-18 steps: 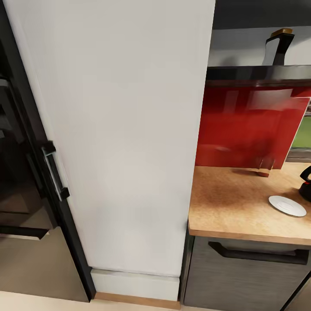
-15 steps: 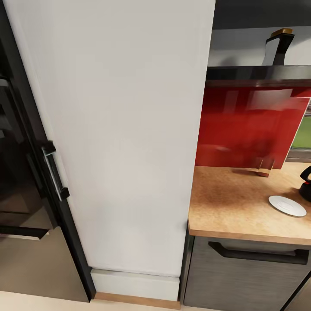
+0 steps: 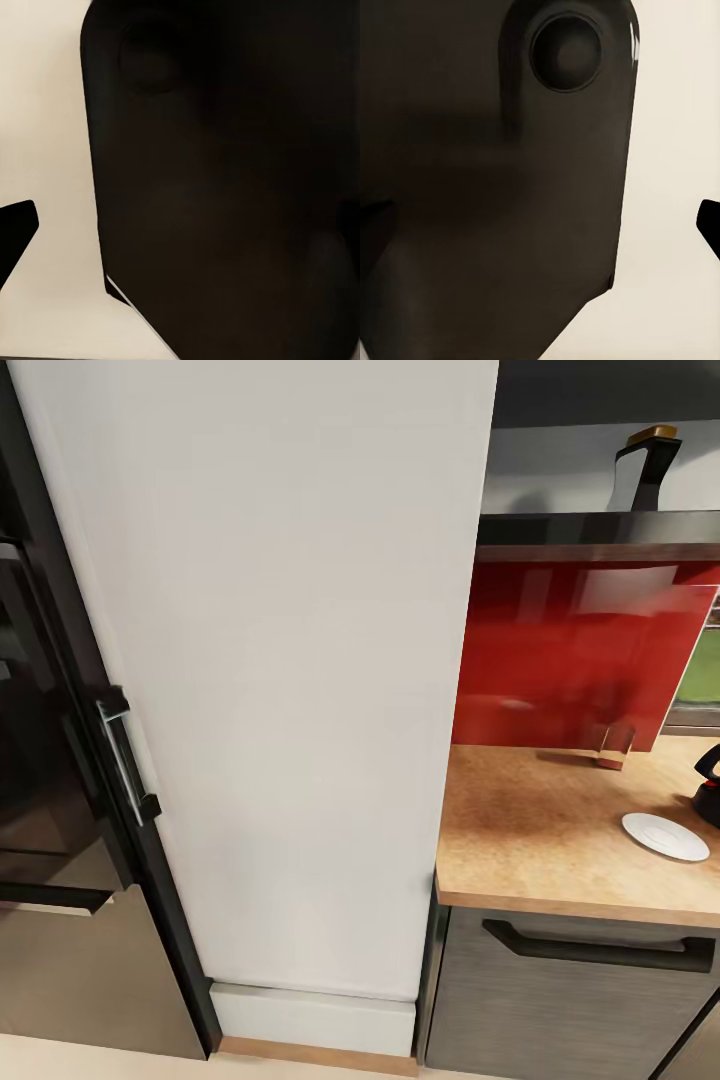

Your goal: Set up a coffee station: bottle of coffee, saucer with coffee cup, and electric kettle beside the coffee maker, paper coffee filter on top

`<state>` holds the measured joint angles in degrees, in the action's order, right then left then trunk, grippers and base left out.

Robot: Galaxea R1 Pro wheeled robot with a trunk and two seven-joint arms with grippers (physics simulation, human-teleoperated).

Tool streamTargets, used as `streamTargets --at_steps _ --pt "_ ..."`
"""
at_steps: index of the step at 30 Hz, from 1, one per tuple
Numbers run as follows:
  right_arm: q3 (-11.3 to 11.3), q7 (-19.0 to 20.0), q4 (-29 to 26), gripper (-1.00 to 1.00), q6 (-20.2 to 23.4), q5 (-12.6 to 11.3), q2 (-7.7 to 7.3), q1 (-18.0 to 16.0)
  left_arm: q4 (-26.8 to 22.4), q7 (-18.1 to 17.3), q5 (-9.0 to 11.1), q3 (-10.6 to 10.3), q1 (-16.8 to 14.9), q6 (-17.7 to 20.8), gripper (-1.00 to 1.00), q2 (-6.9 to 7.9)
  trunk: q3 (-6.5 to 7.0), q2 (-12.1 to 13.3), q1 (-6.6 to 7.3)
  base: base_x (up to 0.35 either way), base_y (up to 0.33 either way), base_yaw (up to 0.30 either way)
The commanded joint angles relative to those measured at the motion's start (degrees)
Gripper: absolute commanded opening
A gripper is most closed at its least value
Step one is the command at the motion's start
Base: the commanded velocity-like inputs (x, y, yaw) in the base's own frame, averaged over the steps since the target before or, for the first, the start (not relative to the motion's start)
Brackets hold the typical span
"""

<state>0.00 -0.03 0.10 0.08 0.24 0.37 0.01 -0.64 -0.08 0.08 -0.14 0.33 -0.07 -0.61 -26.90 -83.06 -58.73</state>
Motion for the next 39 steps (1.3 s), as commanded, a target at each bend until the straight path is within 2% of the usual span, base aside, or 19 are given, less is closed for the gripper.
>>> streamTargets --at_steps 1,4,9,12,16,17,19,32,39 --pt "0.0 0.0 0.0 1.0 0.01 0.02 0.0 -0.01 -0.07 -0.01 0.01 -0.01 0.02 -0.01 1.0 0.0 -0.03 -0.02 0.0 0.0 0.0 0.0" --pt "0.0 -0.01 -0.04 1.0 0.01 0.02 -0.03 -0.01 -0.07 -0.01 0.01 -0.02 0.02 -0.01 1.0 0.0 -0.03 -0.02 0.0 0.0 0.0 0.0" --pt "-0.13 -0.04 -1.68 1.0 -1.61 -0.3 -1.65 -1.66 -1.67 0.37 0.07 0.4 1.45 -0.92 1.0 -1.62 -0.03 -0.02 0.0 0.0 0.0 0.0" --pt "-0.13 -0.05 -2.66 1.0 -2.57 -0.34 -2.55 -2.65 -2.63 0.46 0.0 0.61 1.75 -1.85 1.0 -1.99 -0.03 -0.02 0.0 0.0 0.0 0.0" --pt "-0.07 -0.04 -3.97 1.0 -3.86 -0.27 -2.69 -3.97 -3.91 0.55 -0.05 0.69 1.87 -3.14 1.0 -2.11 -0.03 -0.02 0.0 0.0 0.0 0.0" --pt "-0.06 -0.02 -7.88 1.0 -7.49 -0.24 -2.72 -5.26 -15.61 0.56 -0.05 0.7 1.89 -5.29 1.0 -2.13 -0.03 -0.02 0.0 0.0 0.0 0.0" --pt "-0.03 0.0 -8.93 1.0 -7.73 -0.2 -2.77 -5.36 -17.34 0.58 -0.02 0.74 1.92 -6.18 1.0 -1.96 -0.03 -0.02 0.0 0.0 0.0 0.0" --pt "0.09 0.06 -10.71 1.0 -7.91 -0.15 -2.83 -5.38 -19.66 0.52 0.17 1.3 1.95 -7.19 1.0 -1.63 -0.03 -0.02 0.0 0.0 0.0 -0.006" --pt "0.09 0.19 -10.65 1.0 -7.84 -0.15 -2.9 -5.21 -19.64 0.3 0.11 1.42 1.95 -7.28 1.0 -1.6 -0.03 -0.02 0.0 0.0 0.0 -0.193"
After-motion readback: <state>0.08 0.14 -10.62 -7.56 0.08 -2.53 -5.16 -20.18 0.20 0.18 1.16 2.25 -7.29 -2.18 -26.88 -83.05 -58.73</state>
